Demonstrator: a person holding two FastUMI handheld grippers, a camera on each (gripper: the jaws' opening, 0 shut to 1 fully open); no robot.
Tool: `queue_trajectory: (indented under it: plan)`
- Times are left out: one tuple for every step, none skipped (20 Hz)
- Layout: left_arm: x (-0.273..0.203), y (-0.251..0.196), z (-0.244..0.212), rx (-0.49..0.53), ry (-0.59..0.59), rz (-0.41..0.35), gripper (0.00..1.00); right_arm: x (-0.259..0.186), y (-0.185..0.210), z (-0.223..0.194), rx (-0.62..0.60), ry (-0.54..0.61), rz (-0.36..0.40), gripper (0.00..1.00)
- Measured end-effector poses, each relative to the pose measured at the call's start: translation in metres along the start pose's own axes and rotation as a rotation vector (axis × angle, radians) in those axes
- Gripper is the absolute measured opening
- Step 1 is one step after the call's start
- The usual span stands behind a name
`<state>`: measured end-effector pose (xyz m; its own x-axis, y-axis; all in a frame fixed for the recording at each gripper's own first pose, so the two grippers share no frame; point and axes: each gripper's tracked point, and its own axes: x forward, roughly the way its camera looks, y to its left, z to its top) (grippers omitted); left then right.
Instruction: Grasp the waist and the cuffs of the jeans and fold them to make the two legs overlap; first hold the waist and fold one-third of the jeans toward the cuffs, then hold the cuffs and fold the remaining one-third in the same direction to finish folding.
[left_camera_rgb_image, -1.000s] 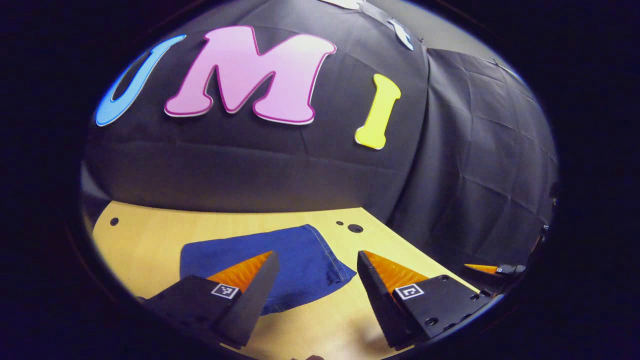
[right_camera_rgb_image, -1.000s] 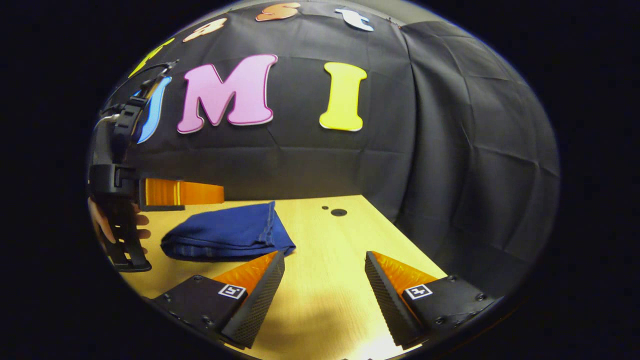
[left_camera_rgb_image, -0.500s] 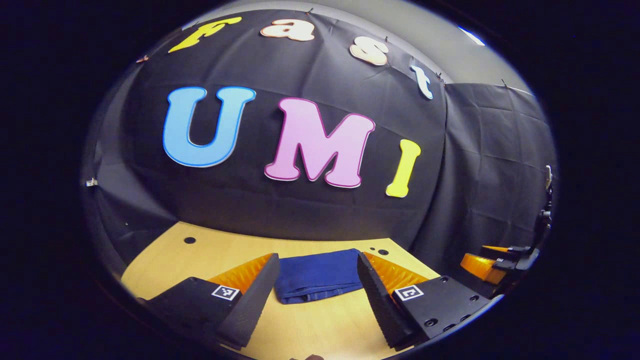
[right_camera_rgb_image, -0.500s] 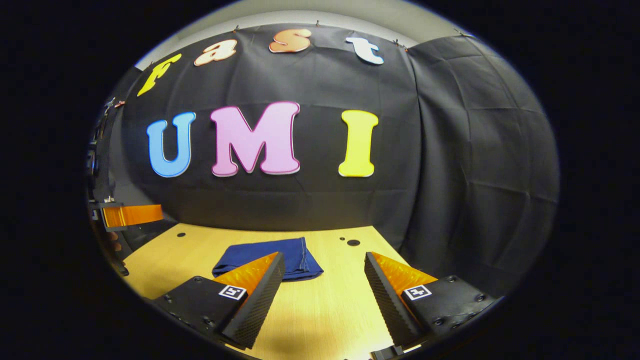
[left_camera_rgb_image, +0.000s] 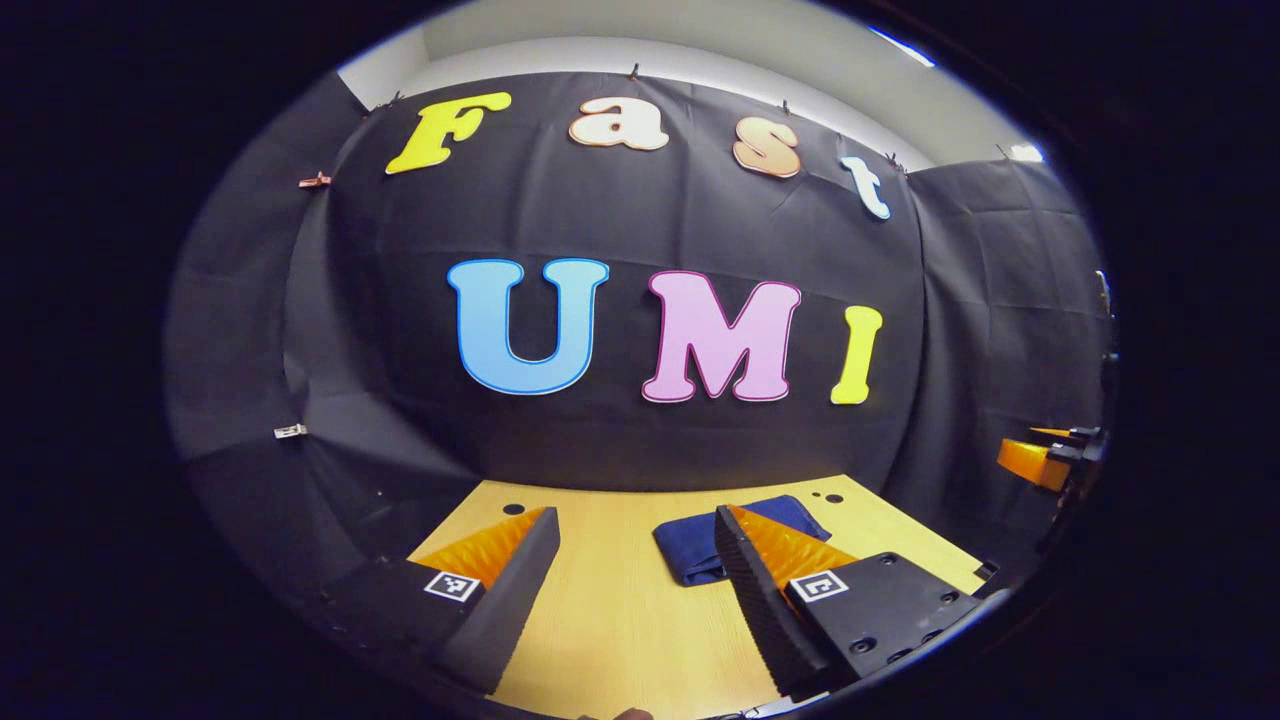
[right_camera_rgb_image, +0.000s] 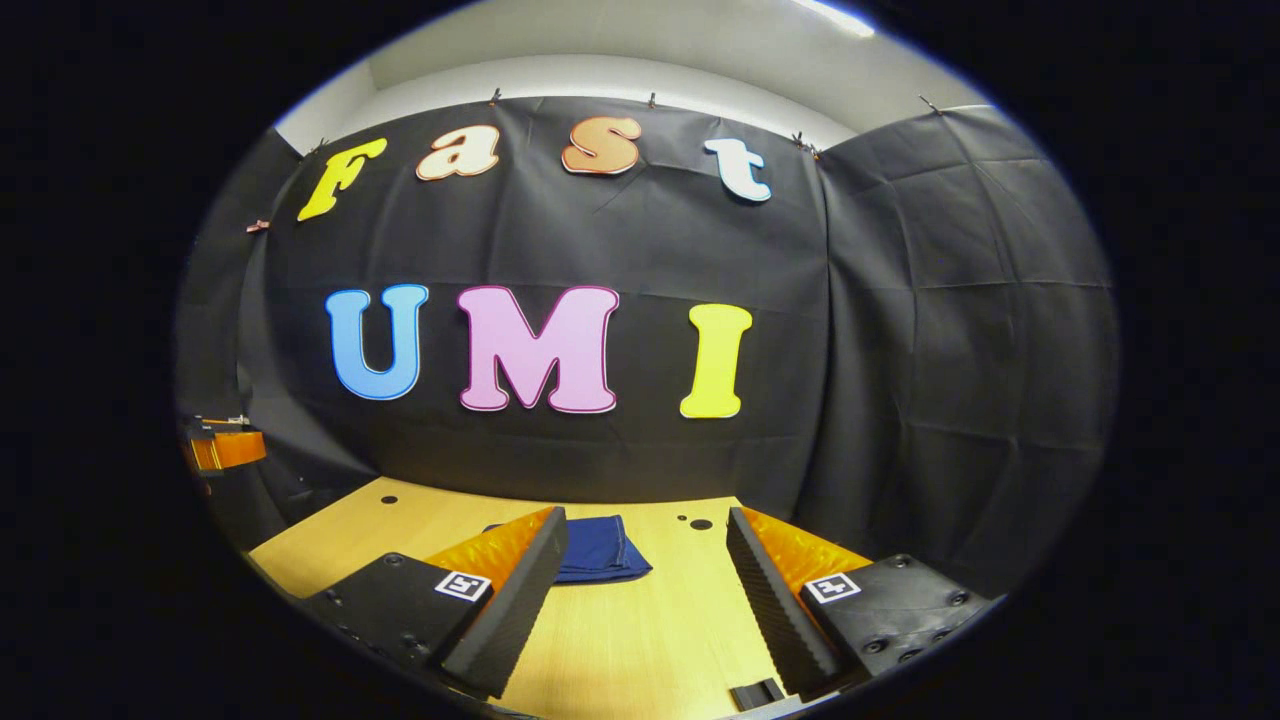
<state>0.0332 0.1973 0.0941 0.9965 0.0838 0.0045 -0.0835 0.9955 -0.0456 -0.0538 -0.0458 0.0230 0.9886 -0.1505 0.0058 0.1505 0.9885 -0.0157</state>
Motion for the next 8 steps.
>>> queue_trajectory:
  plan:
    - [-0.009, 0.004, -0.005, 0.002, 0.012, 0.005, 0.96, -0.008, 0.007, -0.002, 0.004, 0.002, 0.005, 0.98]
    - [-0.009, 0.004, -0.008, 0.005, 0.025, 0.01, 0.97, -0.013, 0.015, -0.003, 0.007, 0.004, 0.011, 1.0]
    - [-0.015, 0.006, -0.012, 0.006, 0.03, 0.01, 0.97, -0.017, 0.02, -0.006, 0.009, 0.008, 0.018, 0.98]
    - [-0.022, 0.009, -0.017, 0.008, 0.033, 0.015, 0.96, -0.02, 0.027, -0.007, 0.012, 0.012, 0.025, 0.98]
    - [-0.025, 0.012, -0.019, 0.007, 0.034, 0.022, 0.96, -0.022, 0.033, -0.007, 0.016, 0.01, 0.033, 0.98]
    - [-0.028, 0.013, -0.021, 0.001, 0.038, 0.021, 0.96, -0.022, 0.038, -0.005, 0.021, 0.004, 0.04, 0.98]
    - [-0.03, 0.012, -0.02, -0.006, 0.041, 0.013, 0.97, -0.02, 0.043, -0.002, 0.027, -0.005, 0.051, 0.98]
    - [-0.032, 0.01, -0.018, -0.006, 0.033, 0.006, 0.97, -0.02, 0.048, 0.0, 0.029, -0.009, 0.061, 0.97]
